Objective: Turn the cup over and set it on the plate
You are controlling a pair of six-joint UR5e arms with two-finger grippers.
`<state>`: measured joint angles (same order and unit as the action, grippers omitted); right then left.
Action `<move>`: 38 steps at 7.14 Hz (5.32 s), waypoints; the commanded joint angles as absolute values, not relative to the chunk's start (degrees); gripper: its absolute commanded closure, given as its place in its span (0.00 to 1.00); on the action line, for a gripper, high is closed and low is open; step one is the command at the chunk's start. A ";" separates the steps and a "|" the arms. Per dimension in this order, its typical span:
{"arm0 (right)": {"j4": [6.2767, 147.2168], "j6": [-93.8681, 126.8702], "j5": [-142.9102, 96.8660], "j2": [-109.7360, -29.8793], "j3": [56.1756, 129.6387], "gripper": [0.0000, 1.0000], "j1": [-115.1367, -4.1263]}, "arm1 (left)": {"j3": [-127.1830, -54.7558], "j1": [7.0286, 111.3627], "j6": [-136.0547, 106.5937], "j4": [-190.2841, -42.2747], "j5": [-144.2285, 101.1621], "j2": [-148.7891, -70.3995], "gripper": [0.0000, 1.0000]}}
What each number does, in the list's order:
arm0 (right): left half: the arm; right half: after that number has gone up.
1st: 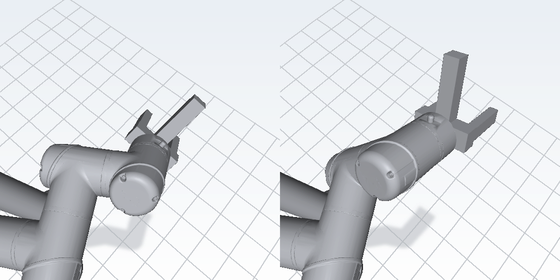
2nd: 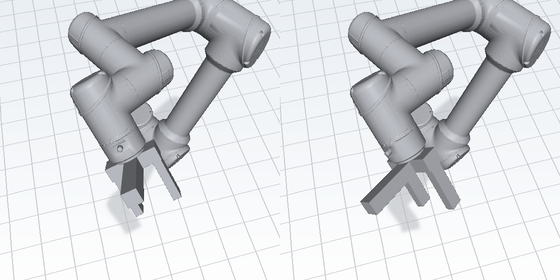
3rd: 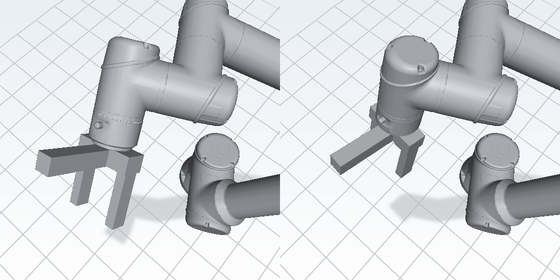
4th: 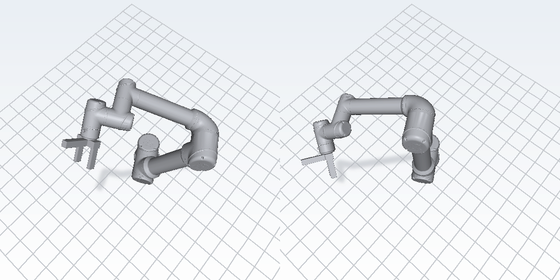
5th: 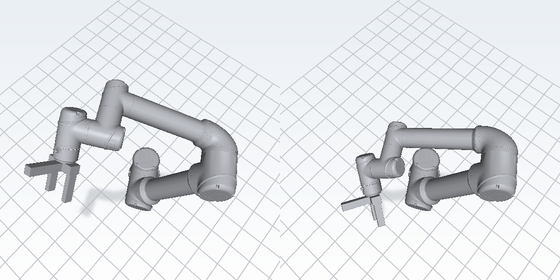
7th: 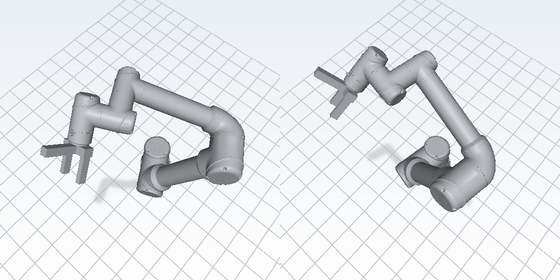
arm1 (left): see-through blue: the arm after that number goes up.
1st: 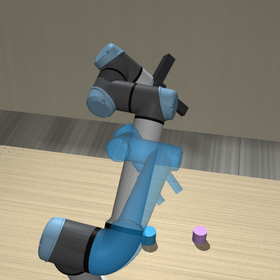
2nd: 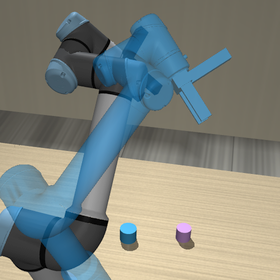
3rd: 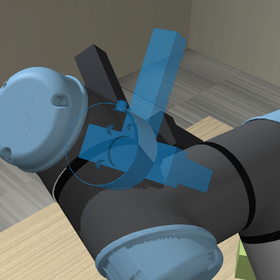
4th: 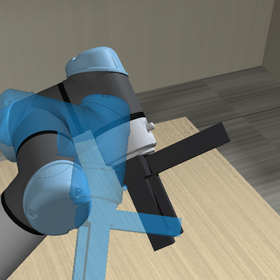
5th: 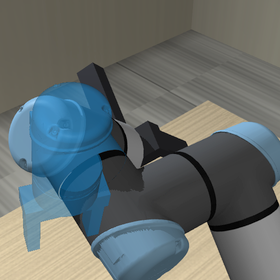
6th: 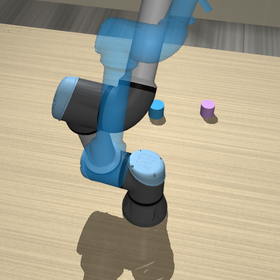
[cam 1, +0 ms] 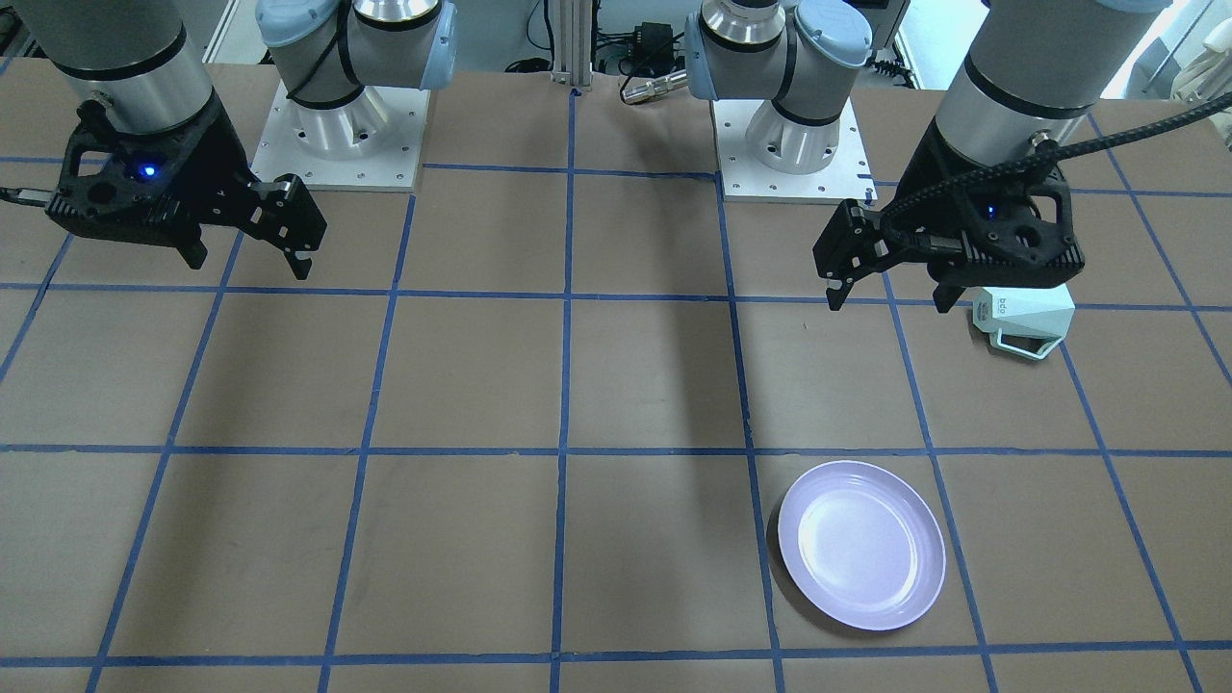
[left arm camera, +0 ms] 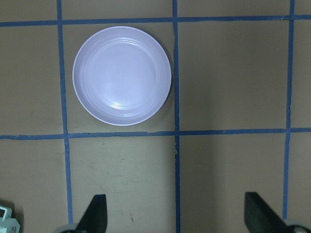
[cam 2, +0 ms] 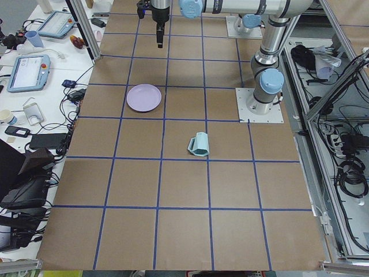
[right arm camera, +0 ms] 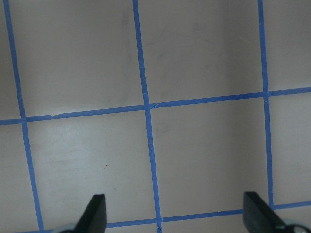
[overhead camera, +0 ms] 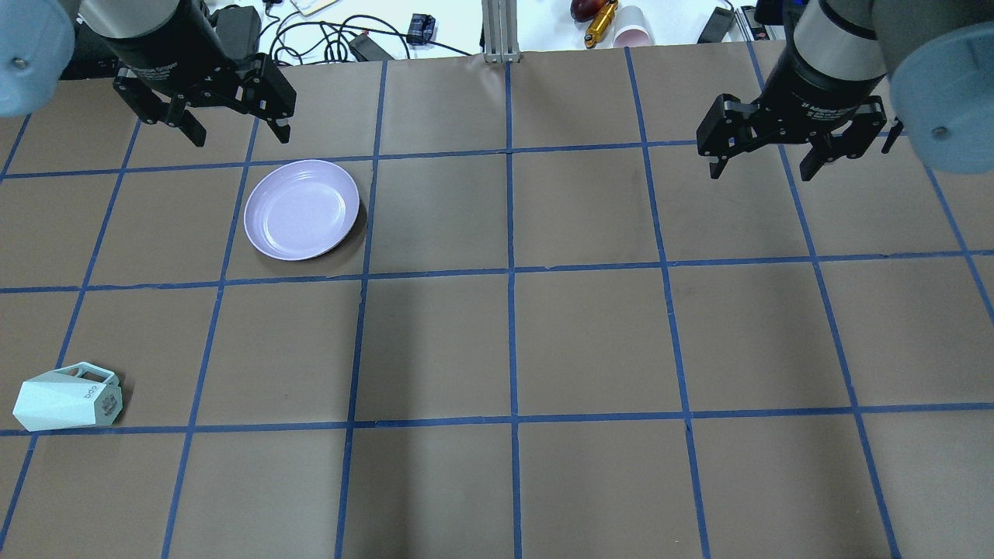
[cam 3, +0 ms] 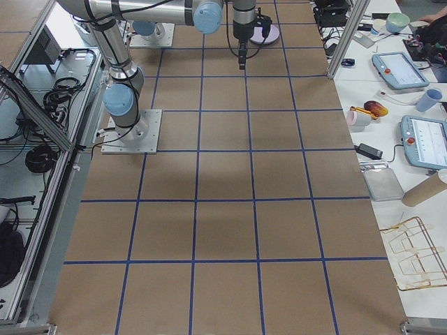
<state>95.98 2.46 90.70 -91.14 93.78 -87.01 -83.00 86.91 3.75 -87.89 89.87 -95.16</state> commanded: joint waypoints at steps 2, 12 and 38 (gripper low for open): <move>95.98 2.46 90.70 -91.23 93.78 0.00 -87.01 | -82.88 87.19 3.52 -87.98 89.56 -94.75 0.00; 95.98 2.46 90.70 -91.23 93.78 0.00 -87.01 | -82.88 87.19 3.60 -87.89 89.21 -95.01 0.00; 95.98 2.46 90.70 -91.14 93.78 0.00 -87.01 | -85.69 35.61 54.03 -98.70 86.15 -103.35 0.00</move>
